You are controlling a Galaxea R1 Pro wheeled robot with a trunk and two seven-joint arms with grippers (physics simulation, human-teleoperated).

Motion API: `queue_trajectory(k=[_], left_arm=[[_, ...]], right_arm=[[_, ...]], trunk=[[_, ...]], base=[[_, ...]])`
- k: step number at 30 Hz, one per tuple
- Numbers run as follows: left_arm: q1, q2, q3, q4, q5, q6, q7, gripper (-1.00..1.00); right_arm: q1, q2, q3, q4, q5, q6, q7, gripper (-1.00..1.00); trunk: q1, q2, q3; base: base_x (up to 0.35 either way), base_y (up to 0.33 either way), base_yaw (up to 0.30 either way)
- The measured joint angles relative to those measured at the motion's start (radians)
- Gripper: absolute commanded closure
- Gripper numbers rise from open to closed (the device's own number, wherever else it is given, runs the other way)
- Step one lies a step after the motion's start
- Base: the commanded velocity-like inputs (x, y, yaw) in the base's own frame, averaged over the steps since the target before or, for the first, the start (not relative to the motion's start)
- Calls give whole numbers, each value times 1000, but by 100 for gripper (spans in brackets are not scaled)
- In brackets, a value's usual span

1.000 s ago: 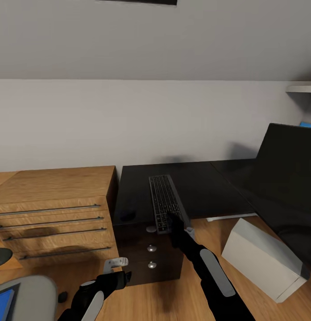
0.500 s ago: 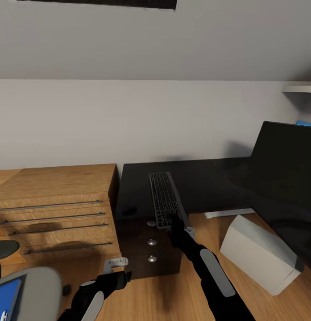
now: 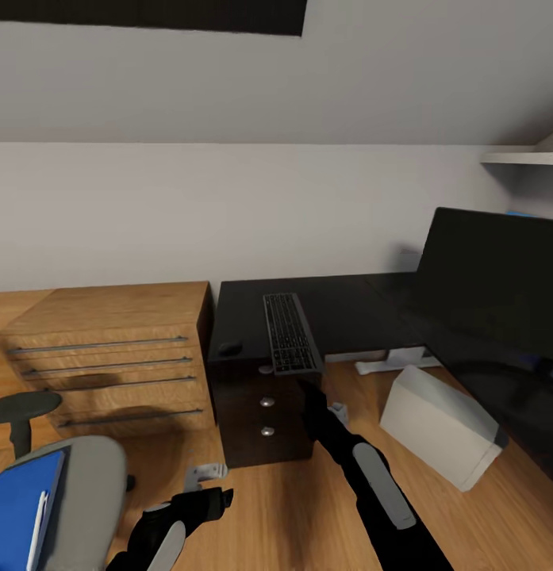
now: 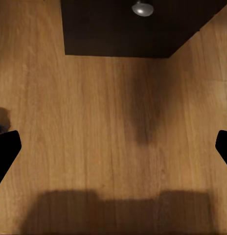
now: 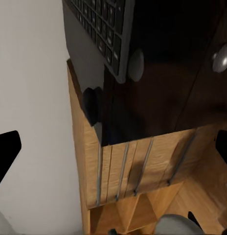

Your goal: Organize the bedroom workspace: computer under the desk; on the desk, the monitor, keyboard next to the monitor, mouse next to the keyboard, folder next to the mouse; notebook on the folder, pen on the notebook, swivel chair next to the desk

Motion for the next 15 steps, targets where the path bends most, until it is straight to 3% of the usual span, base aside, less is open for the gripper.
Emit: queue_trajectory(k=[3, 11, 15], left_arm=[[0, 1, 0, 2, 0, 0, -1, -100], [0, 4, 1, 3, -2, -2, -3, -100], [0, 6, 2, 4, -2, -17, -3, -100]], right_arm=[[3, 0, 1, -2, 67, 0, 1, -100], [82, 0, 1, -25, 339, -2, 2, -100], [119, 0, 0, -38, 421, -4, 0, -100]], trunk=[[0, 0, 0], [0, 0, 0], [-8, 14, 6]], base=[[-77, -27, 0], [-18, -6, 0], [-3, -1, 0]])
